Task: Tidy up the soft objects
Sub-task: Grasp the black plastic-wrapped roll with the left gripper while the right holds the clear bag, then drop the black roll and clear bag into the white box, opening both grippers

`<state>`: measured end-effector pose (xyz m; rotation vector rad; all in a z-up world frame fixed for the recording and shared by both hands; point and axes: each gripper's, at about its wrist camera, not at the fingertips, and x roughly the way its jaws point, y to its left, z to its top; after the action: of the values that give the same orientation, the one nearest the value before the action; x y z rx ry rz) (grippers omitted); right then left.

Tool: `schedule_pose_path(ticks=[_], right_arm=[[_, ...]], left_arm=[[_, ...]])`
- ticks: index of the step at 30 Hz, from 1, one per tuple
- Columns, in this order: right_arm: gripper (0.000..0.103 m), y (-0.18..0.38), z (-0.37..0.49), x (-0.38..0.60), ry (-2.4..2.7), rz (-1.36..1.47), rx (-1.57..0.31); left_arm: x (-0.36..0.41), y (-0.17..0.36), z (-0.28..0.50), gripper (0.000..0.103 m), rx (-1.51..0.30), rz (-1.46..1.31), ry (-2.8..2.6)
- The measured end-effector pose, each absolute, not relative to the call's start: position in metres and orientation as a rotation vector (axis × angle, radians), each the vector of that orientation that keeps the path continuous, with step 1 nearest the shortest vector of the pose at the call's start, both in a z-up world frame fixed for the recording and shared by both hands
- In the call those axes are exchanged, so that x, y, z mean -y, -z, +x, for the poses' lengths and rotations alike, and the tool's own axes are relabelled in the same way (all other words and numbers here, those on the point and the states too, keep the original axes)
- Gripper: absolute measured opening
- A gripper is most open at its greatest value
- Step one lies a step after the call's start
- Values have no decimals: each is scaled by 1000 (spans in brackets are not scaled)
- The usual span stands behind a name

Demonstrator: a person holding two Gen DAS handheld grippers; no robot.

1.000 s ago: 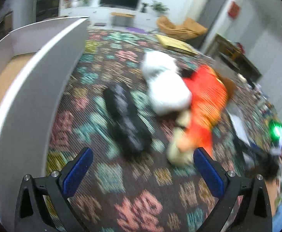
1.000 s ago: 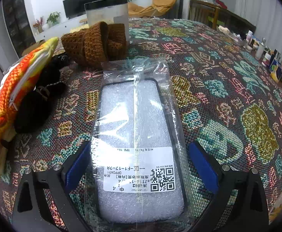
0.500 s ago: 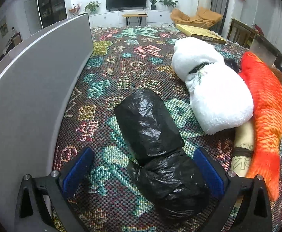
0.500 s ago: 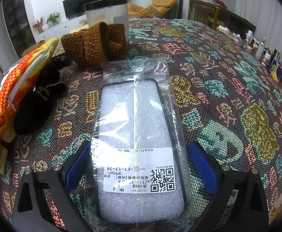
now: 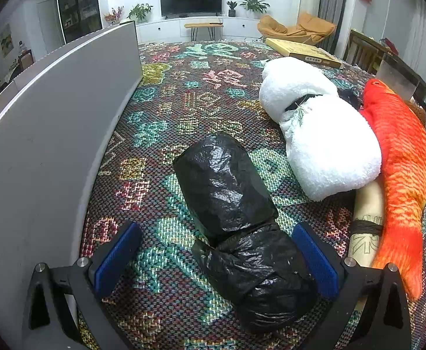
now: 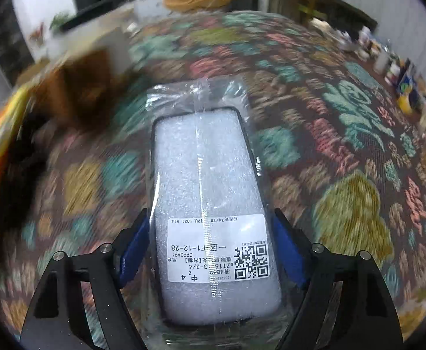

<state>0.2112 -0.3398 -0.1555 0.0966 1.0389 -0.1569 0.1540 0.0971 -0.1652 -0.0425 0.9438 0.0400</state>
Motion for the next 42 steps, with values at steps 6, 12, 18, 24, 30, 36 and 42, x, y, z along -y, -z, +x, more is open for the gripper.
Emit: schedule_pose_path(ticks=[6,12,18,24,30,36,42], right_arm=[[80,158,300,365,105,73,-1007],[85,158,381,362,61,109,-1023],[85,136,416,372,-65,181,-1227],[89,156,425,342,-41,32,-1332],[76,151,413,337,21,13,-1296],[76,71,374,366,48,176,-1049],[76,-21,318,283,-196,166,-931]], left_arm=[[-97,164,154,103,-944,-42,-40],[-97,164,154,103,-946,-42,-40],[-100,157,161,103,-1055,-47,40],[-97,155,155,103,-1109,-84,51],[-108,139,155,38,-1024,-133,39],[-129,96,143,38,-924,-304,63],[-154,40,109,38,-837,-365,134]])
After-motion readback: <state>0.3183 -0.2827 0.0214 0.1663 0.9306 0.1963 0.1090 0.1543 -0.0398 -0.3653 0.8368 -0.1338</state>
